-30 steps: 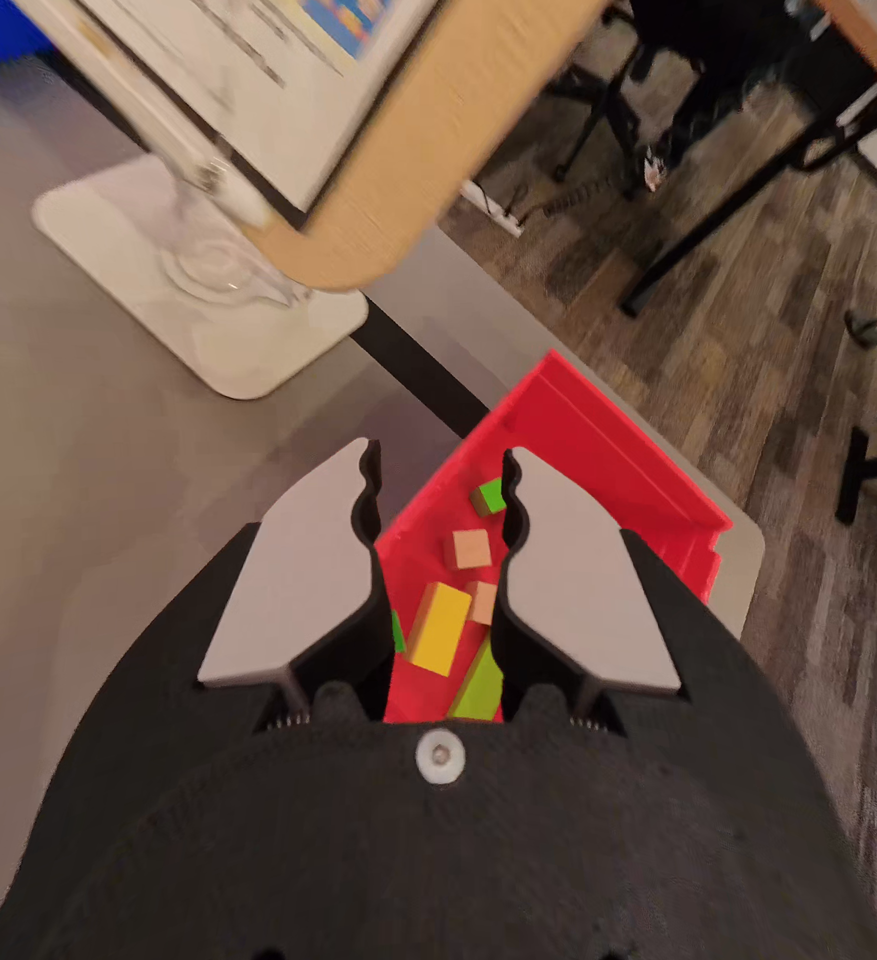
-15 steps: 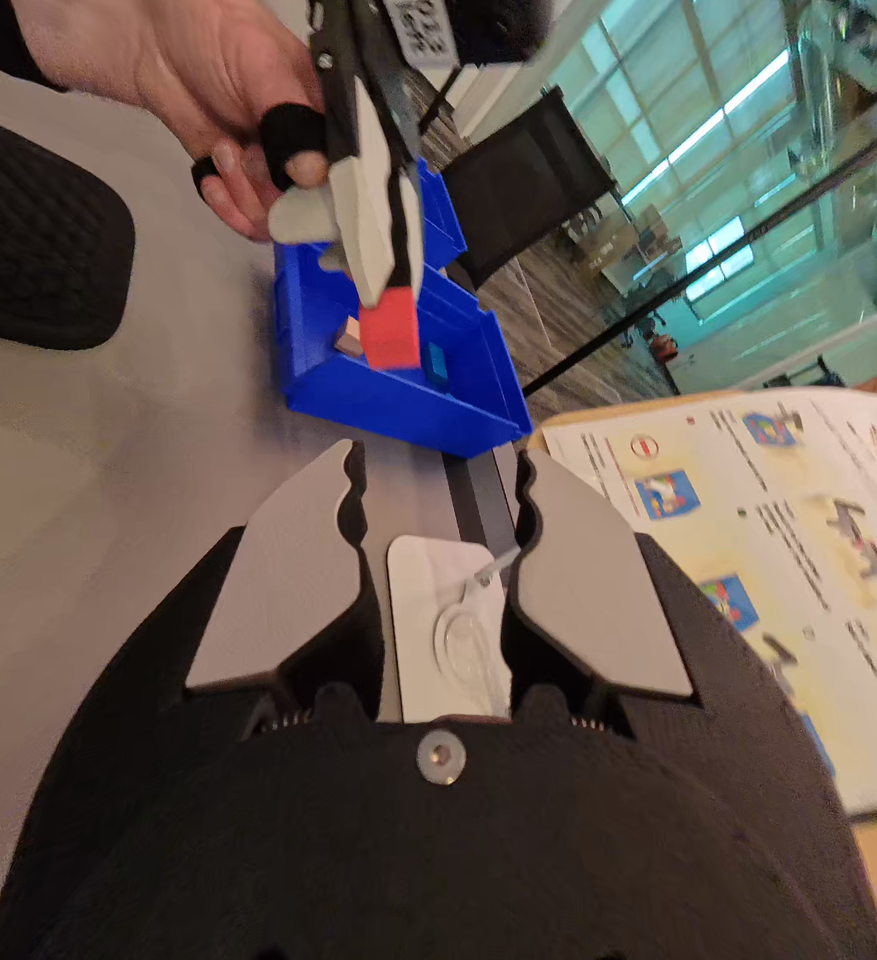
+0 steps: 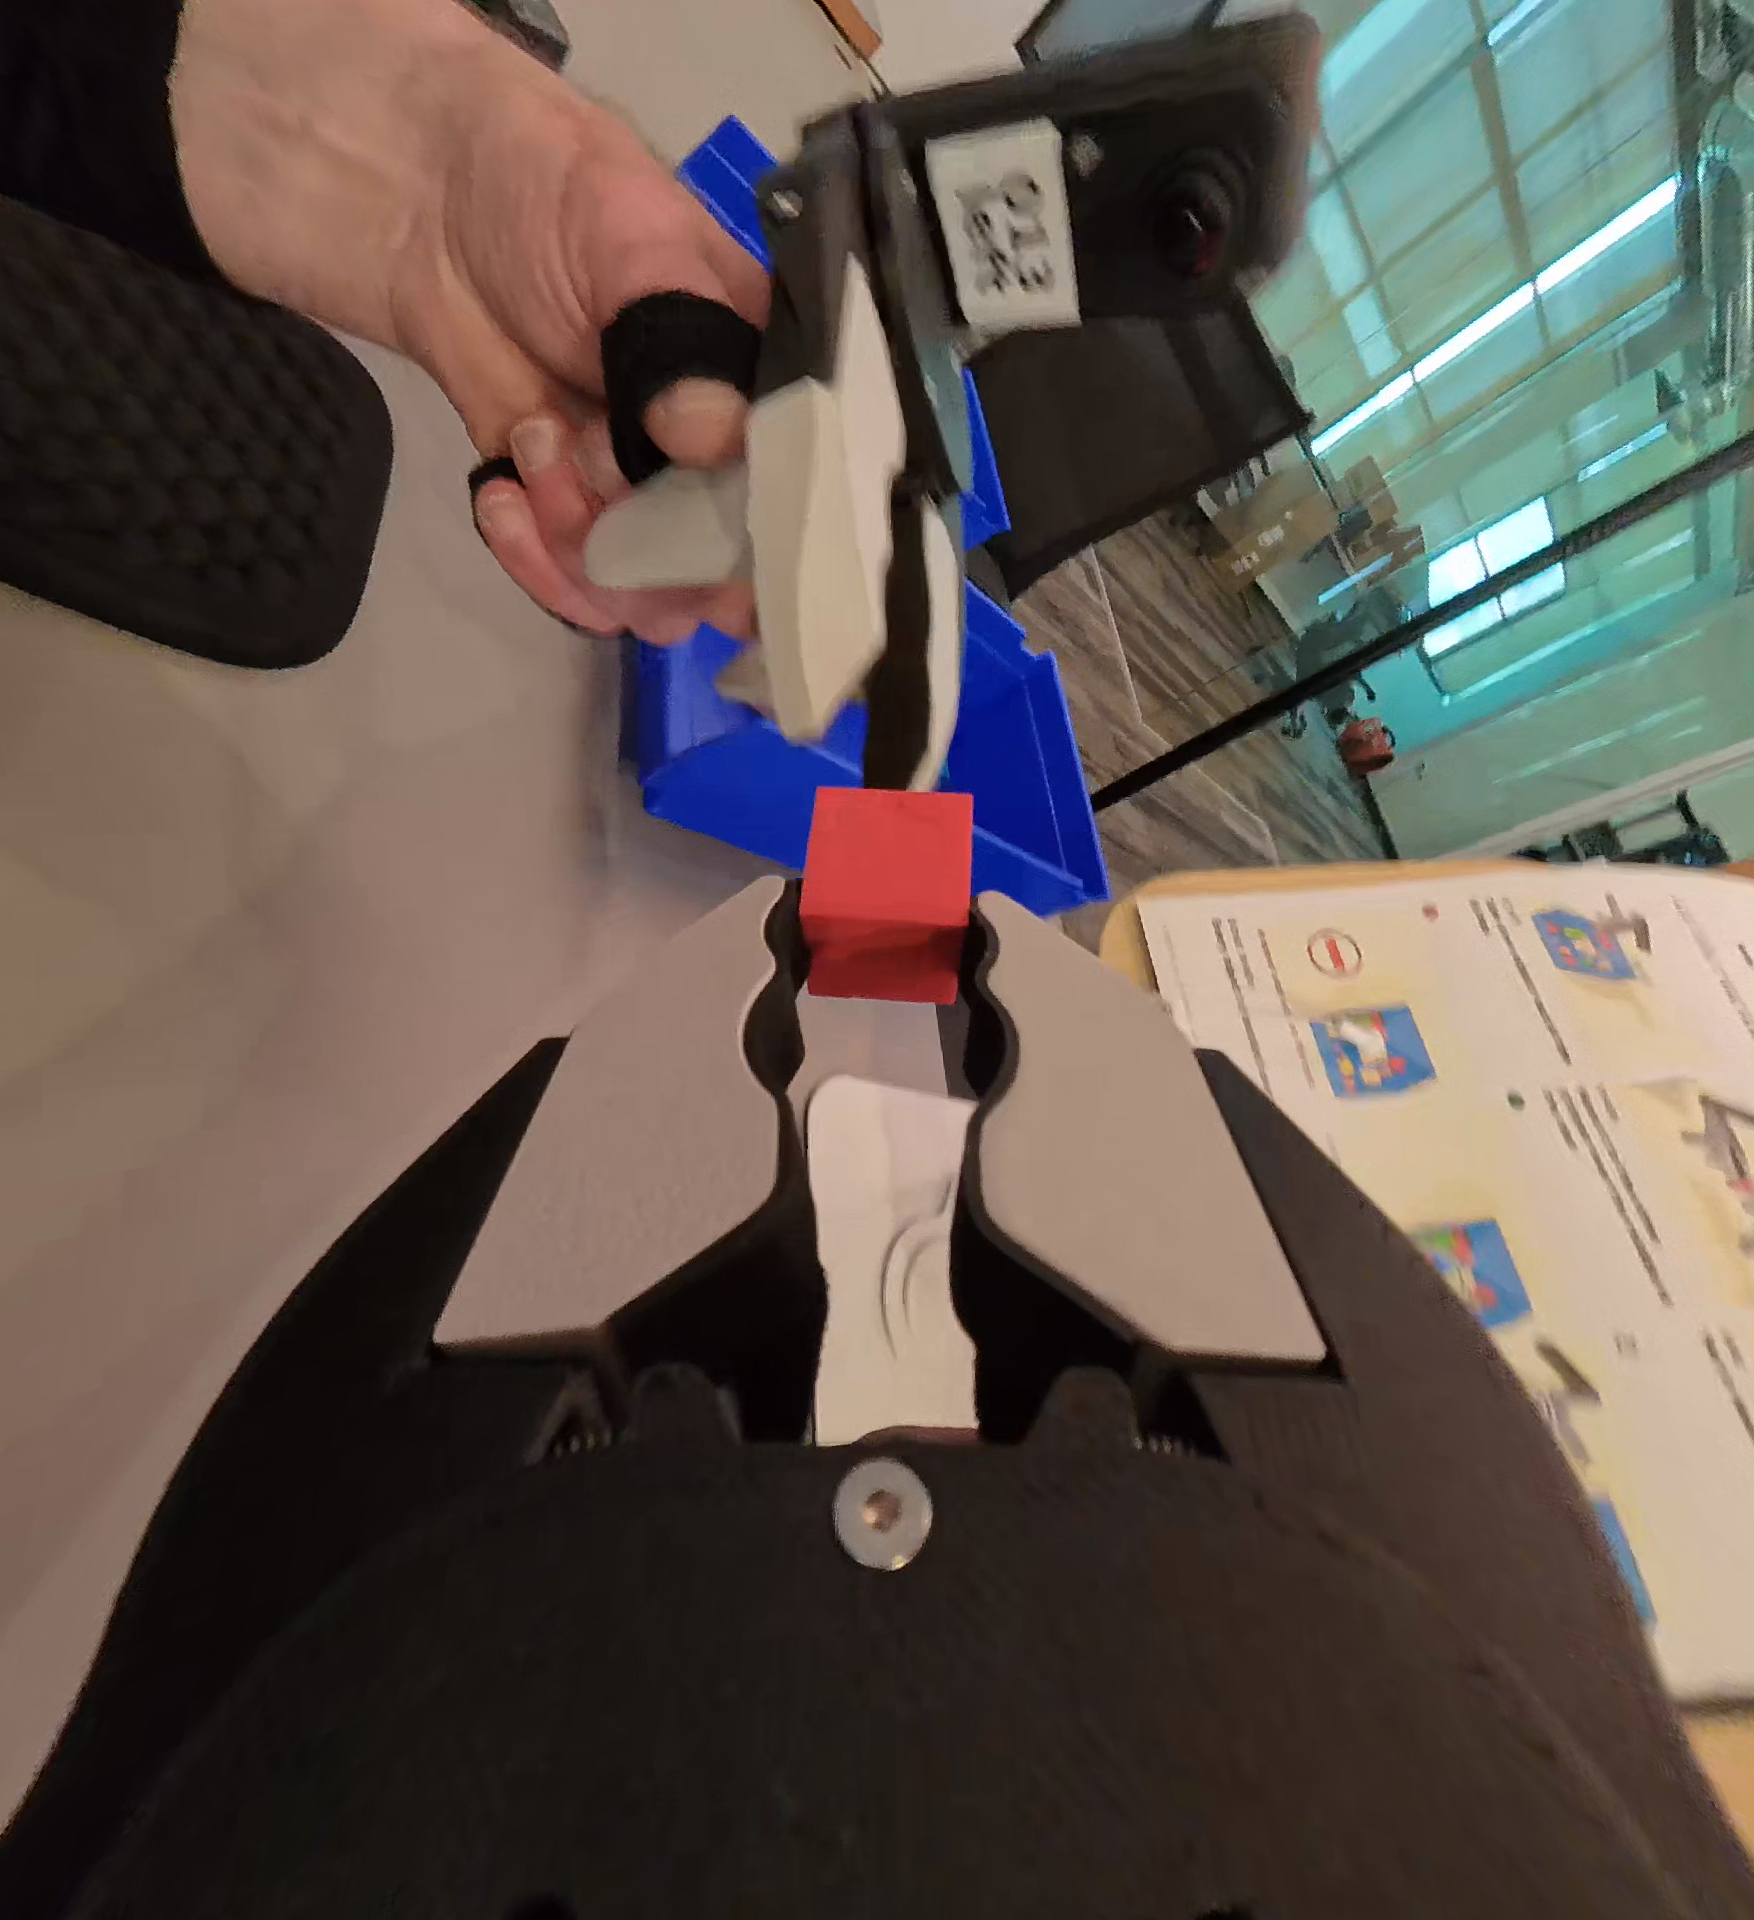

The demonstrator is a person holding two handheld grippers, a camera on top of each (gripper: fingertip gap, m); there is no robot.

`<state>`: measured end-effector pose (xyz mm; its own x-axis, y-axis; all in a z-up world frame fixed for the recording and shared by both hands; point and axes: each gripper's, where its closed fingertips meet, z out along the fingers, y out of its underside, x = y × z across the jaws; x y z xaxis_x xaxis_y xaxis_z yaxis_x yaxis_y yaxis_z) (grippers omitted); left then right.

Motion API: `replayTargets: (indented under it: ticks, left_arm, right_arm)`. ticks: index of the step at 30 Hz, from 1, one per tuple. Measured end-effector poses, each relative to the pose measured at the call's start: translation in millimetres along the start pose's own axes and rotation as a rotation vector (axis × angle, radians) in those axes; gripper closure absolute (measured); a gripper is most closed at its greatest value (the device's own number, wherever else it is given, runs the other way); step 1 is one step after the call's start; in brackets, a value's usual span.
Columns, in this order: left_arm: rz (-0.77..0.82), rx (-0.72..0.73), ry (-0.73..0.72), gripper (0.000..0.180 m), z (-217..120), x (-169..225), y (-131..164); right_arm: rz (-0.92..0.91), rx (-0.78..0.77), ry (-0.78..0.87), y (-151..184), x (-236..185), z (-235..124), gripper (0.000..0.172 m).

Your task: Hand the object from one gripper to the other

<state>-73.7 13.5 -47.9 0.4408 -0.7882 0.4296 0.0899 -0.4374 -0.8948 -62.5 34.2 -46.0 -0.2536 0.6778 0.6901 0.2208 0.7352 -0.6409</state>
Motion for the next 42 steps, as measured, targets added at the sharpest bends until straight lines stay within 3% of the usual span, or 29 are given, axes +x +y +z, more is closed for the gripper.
replayTargets:
  ticks: [3, 7, 10, 15, 19, 22, 28, 37, 42]
  left_arm:
    - [0.024, -0.004, -0.082, 0.148, -16.1, -10.1, 0.9]
    - [0.019, -0.069, -0.223, 0.154, -40.6, -32.9, 17.6]
    - [-0.015, -0.072, -0.262, 0.16, -51.2, -41.2, 26.2]
    - [-0.029, -0.112, -0.303, 0.158, -52.3, -45.7, 38.9]
    - [-0.037, -0.147, -0.328, 0.157, -55.2, -48.8, 46.6]
    - [-0.046, -0.153, -0.341, 0.157, -62.2, -51.3, 48.2]
    - [-0.068, -0.165, -0.372, 0.154, -76.2, -58.9, 53.5]
    - [-0.069, -0.174, -0.441, 0.148, -97.2, -69.5, 52.4]
    - [-0.042, -0.211, -0.658, 0.14, -136.1, -103.5, 47.0]
  right_arm:
    - [0.108, -0.142, 0.08, 53.8, 44.6, -47.6, 0.146]
    - [0.329, -0.434, 0.192, 171.1, 115.2, -128.2, 0.146]
    - [0.503, -0.672, 0.218, 265.1, 144.3, -167.6, 0.146]
    - [0.841, -0.918, 0.146, 385.4, 141.0, -174.6, 0.146]
    - [1.043, -0.987, 0.118, 444.7, 126.2, -160.0, 0.146]
    - [1.145, -1.049, 0.111, 473.4, 117.1, -154.4, 0.146]
    - [1.276, -1.16, 0.025, 499.2, 98.8, -147.0, 0.146]
    - [1.296, -1.155, 0.041, 502.9, 102.2, -140.2, 0.133]
    - [1.25, -1.078, 0.118, 483.7, 119.5, -148.0, 0.128]
